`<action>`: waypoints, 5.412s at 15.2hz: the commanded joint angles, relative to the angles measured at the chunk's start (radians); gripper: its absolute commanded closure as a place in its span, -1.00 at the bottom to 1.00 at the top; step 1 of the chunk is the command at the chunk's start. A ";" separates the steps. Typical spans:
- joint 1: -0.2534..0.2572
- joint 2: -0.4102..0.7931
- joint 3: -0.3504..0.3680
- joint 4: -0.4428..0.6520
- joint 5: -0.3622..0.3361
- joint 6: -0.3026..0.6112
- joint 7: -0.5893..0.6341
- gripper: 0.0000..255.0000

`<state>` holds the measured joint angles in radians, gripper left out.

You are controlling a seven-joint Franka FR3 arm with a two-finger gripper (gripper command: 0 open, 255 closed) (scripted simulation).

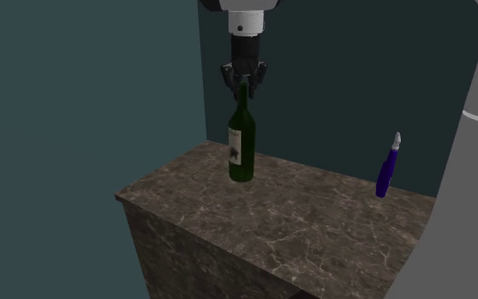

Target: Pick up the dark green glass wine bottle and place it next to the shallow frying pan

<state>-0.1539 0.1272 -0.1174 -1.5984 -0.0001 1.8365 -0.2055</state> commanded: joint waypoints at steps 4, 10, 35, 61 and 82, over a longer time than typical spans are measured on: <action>-0.031 -0.060 -0.025 -0.055 0.001 -0.004 -0.058 1.00; -0.092 -0.162 -0.083 -0.177 -0.002 0.018 -0.177 1.00; -0.345 -0.209 -0.421 -0.211 0.026 -0.007 -0.774 1.00; -0.379 -0.139 -0.468 -0.403 0.077 0.239 -0.884 1.00; -0.379 -0.182 -0.466 -0.317 0.047 0.118 -0.863 -1.00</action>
<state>-0.5329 -0.0548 -0.5834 -1.9158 0.0472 1.9552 -1.0687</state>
